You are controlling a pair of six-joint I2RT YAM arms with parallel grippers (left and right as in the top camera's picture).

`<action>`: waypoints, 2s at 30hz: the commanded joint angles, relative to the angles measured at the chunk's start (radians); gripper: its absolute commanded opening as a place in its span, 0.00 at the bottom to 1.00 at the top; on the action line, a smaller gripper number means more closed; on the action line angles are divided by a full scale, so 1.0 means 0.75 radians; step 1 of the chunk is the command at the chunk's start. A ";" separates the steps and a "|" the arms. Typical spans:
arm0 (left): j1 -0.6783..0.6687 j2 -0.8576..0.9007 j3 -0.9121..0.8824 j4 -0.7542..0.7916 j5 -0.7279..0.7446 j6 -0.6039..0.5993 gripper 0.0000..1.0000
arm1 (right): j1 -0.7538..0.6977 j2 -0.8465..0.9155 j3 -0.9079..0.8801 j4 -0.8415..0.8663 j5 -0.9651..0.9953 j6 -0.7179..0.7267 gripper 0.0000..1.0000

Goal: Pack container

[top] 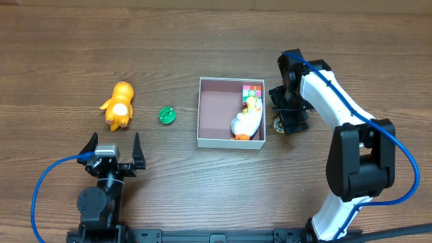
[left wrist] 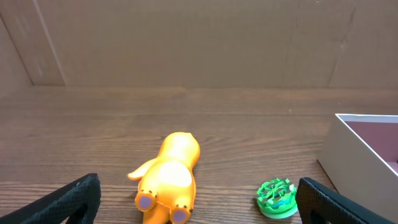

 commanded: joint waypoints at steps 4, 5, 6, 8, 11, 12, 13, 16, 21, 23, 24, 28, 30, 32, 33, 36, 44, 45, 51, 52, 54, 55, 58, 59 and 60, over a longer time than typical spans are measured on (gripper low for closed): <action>0.008 -0.009 -0.004 -0.002 -0.008 0.031 1.00 | -0.020 0.029 -0.009 0.009 -0.032 -0.031 1.00; 0.008 -0.009 -0.004 -0.002 -0.008 0.031 1.00 | -0.020 0.033 -0.009 0.009 -0.028 -0.036 1.00; 0.008 -0.009 -0.004 -0.002 -0.008 0.031 1.00 | -0.020 0.037 -0.009 0.013 -0.028 -0.048 1.00; 0.008 -0.009 -0.004 -0.002 -0.008 0.031 1.00 | -0.020 0.046 -0.009 0.018 -0.029 -0.056 1.00; 0.008 -0.009 -0.004 -0.002 -0.008 0.031 1.00 | -0.020 0.054 -0.009 0.015 -0.054 -0.092 1.00; 0.008 -0.009 -0.004 -0.002 -0.008 0.031 1.00 | -0.020 0.055 -0.009 0.008 -0.070 -0.104 1.00; 0.008 -0.009 -0.004 -0.002 -0.008 0.031 1.00 | -0.020 0.055 -0.009 -0.002 -0.070 -0.105 1.00; 0.008 -0.009 -0.004 -0.002 -0.008 0.031 1.00 | -0.020 0.055 -0.009 0.008 -0.053 -0.105 1.00; 0.008 -0.009 -0.004 -0.002 -0.008 0.031 1.00 | -0.035 0.057 -0.009 0.019 -0.053 -0.132 1.00; 0.008 -0.009 -0.004 -0.002 -0.008 0.031 1.00 | -0.035 0.058 -0.017 0.021 -0.046 -0.145 1.00; 0.008 -0.009 -0.004 -0.002 -0.008 0.031 1.00 | -0.035 0.058 -0.026 0.024 -0.044 -0.145 1.00; 0.008 -0.009 -0.004 -0.002 -0.008 0.031 1.00 | -0.035 0.058 -0.097 0.079 -0.076 -0.144 1.00; 0.008 -0.009 -0.004 -0.002 -0.008 0.031 1.00 | -0.035 0.058 -0.121 0.093 -0.083 -0.145 1.00; 0.008 -0.009 -0.004 -0.002 -0.008 0.031 1.00 | -0.035 0.058 -0.123 0.098 -0.078 -0.171 1.00; 0.008 -0.009 -0.004 -0.002 -0.008 0.031 1.00 | -0.035 0.058 -0.122 0.098 -0.077 -0.171 1.00; 0.008 -0.009 -0.004 -0.002 -0.008 0.031 1.00 | -0.035 0.058 -0.122 0.109 -0.077 -0.171 1.00; 0.008 -0.009 -0.004 -0.002 -0.008 0.031 1.00 | -0.035 0.058 -0.122 0.133 -0.078 -0.200 0.98; 0.008 -0.009 -0.004 -0.002 -0.008 0.031 1.00 | -0.035 0.058 -0.122 0.134 -0.078 -0.200 0.98; 0.008 -0.009 -0.004 -0.002 -0.008 0.031 1.00 | -0.035 0.058 -0.121 0.148 -0.079 -0.200 0.82; 0.008 -0.009 -0.004 -0.002 -0.008 0.031 1.00 | -0.035 0.058 -0.121 0.148 -0.079 -0.200 0.82; 0.008 -0.009 -0.004 -0.002 -0.008 0.031 1.00 | -0.035 0.058 -0.121 0.148 -0.079 -0.200 0.82; 0.008 -0.009 -0.004 -0.002 -0.008 0.031 1.00 | -0.035 0.058 -0.121 0.148 -0.079 -0.201 0.82; 0.008 -0.009 -0.004 -0.002 -0.008 0.031 1.00 | -0.035 0.058 -0.121 0.148 -0.079 -0.201 0.82; 0.008 -0.009 -0.004 -0.002 -0.008 0.031 1.00 | -0.035 0.058 -0.121 0.148 -0.079 -0.201 0.81; 0.008 -0.009 -0.004 -0.002 -0.008 0.031 1.00 | -0.035 0.058 -0.121 0.148 -0.079 -0.201 0.80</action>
